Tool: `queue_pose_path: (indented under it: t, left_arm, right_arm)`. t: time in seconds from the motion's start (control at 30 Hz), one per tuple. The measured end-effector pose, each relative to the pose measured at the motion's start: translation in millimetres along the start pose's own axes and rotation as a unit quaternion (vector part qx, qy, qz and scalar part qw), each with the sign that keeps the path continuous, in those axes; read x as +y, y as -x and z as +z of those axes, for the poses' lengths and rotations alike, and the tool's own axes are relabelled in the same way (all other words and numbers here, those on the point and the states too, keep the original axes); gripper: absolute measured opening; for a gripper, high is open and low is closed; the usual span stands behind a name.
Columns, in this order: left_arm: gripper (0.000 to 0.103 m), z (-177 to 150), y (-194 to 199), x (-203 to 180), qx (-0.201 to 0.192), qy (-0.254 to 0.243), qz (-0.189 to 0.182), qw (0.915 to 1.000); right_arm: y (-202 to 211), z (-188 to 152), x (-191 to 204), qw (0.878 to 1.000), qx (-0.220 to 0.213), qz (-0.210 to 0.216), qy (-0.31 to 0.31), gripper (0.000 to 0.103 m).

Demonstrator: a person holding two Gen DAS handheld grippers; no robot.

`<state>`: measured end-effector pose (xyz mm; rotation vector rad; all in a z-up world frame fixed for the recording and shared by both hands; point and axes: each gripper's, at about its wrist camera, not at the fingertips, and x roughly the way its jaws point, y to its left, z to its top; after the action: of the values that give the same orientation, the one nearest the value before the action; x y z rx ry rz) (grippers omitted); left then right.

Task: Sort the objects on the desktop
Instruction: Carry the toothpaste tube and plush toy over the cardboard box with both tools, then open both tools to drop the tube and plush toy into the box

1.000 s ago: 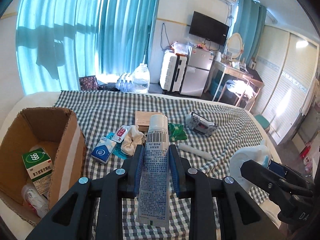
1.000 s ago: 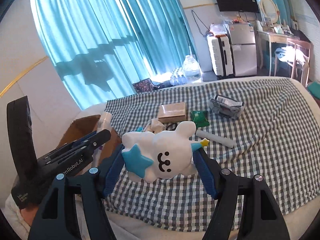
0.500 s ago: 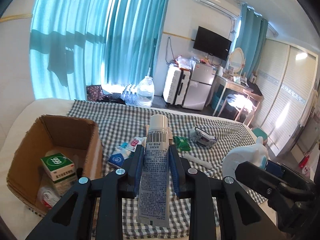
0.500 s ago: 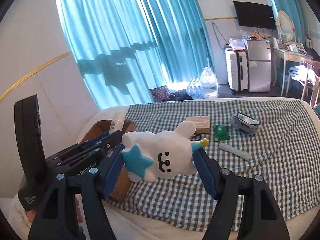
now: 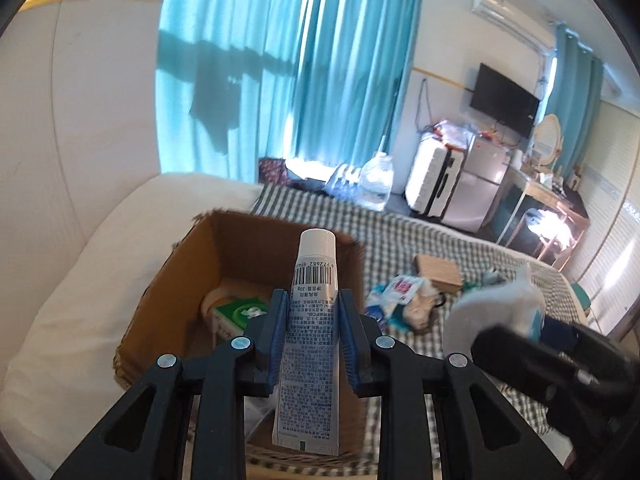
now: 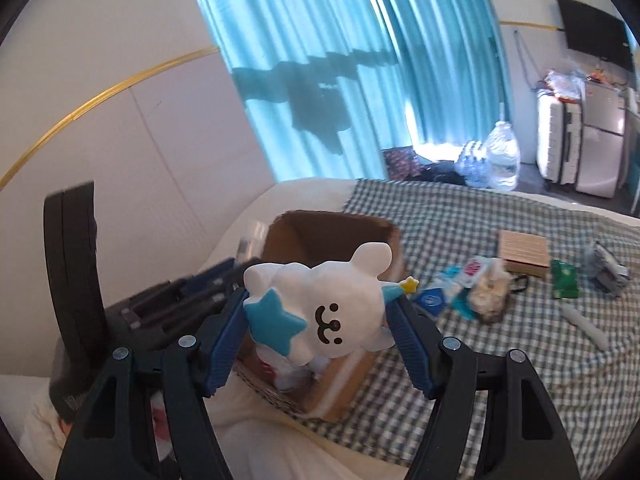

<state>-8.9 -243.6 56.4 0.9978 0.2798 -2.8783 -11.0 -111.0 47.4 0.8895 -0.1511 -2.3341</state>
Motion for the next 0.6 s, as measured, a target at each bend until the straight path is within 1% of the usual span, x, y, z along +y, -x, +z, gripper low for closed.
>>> queue_pose_path:
  t: [0.1,0.17,0.27,0.37,0.4,0.43,0.47,0.5,0.53,0.57,0.6]
  left_arm:
    - [0.026,-8,-16,22,0.023,0.01,0.015,0.9996]
    - [0.025,-15,-23,36,0.034,0.02,0.023,0.9989]
    - [0.026,-21,-35,49,0.049,0.032,0.033,0.9977]
    - [0.027,-27,-43,54,0.061,0.03,0.053,0.9963]
    - [0.032,-28,-45,54,0.065,0.029,0.055,0.996]
    - [0.039,-29,-46,55,0.067,0.03,0.055,0.9958]
    - [0.061,-30,-47,56,0.068,0.031,0.064,0.9952]
    - [0.079,-31,-47,56,0.067,0.032,0.075,0.9944]
    - [0.084,-32,-46,57,0.061,0.035,0.087,0.9937]
    - [0.085,-33,-44,58,0.057,0.04,0.092,0.9934]
    - [0.085,-34,-45,59,0.06,0.044,0.089,0.9932]
  right_arm:
    - [-37,3,10,1.0,0.02,0.021,-0.005,0.069]
    - [-61,3,13,0.999,0.039,0.026,-0.009,0.069]
    - [-82,1,11,0.998,0.056,0.033,-0.016,0.069]
    - [-98,3,7,0.997,0.067,0.029,-0.019,0.07]
    - [-103,5,5,0.997,0.07,0.026,-0.023,0.071]
    - [-107,7,2,0.997,0.072,0.024,-0.033,0.078]
    - [-106,7,-3,0.996,0.072,0.024,-0.039,0.081]
    - [-106,8,-7,0.996,0.068,0.026,-0.052,0.084]
    - [-105,8,-11,0.996,0.063,0.026,-0.059,0.084]
    - [-103,10,-13,0.996,0.062,0.026,-0.062,0.084]
    - [-101,10,-16,0.996,0.06,0.025,-0.064,0.084]
